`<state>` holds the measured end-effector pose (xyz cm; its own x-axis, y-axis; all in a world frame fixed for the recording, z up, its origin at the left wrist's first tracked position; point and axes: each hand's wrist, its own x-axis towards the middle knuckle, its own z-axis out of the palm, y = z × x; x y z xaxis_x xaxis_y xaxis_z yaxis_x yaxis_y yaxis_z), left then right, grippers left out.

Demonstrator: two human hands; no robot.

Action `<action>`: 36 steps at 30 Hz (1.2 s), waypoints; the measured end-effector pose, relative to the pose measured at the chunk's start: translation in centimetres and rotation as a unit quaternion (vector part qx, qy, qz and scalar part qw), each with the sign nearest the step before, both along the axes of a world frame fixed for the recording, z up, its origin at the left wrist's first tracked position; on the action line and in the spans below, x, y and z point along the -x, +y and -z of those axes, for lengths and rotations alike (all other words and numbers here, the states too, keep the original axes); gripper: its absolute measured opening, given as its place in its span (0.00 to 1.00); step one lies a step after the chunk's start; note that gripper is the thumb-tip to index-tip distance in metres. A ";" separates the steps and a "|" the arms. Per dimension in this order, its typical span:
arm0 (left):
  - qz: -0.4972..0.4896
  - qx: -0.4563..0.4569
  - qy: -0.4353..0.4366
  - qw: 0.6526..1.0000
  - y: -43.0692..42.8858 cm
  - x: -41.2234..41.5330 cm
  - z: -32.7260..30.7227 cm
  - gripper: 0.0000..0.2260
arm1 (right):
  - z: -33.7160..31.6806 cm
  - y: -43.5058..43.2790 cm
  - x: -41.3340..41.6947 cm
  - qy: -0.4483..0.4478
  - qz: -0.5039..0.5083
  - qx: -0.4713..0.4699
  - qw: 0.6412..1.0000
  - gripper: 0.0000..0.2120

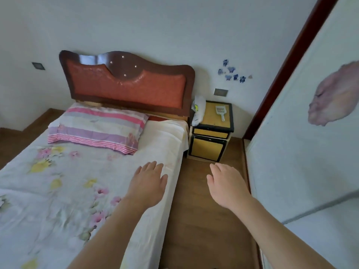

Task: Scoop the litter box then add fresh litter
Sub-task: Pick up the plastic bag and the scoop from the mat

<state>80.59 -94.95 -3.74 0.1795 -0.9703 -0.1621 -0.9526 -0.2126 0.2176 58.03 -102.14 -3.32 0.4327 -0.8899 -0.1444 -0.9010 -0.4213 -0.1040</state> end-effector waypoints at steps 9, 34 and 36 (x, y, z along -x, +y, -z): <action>0.070 -0.005 -0.007 0.998 -16.5 0.4 0.1 0.22 | 1.6 -13.0 1.8 -0.015 0.083 -0.008 0.996 0.23; 0.038 0.007 0.093 0.995 -62.2 -2.0 7.1 0.22 | 9.2 -59.2 0.5 -0.040 0.123 -0.014 0.991 0.17; 0.041 -0.009 0.092 0.995 -65.7 -3.2 8.5 0.23 | 10.2 -62.2 -0.5 -0.038 0.132 -0.015 0.990 0.16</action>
<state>83.78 -160.67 -12.26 0.0646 -0.9771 -0.2028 -0.9115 -0.1405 0.3865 58.51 -164.30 -13.48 0.1968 -0.9690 -0.1492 -0.9683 -0.1682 -0.1848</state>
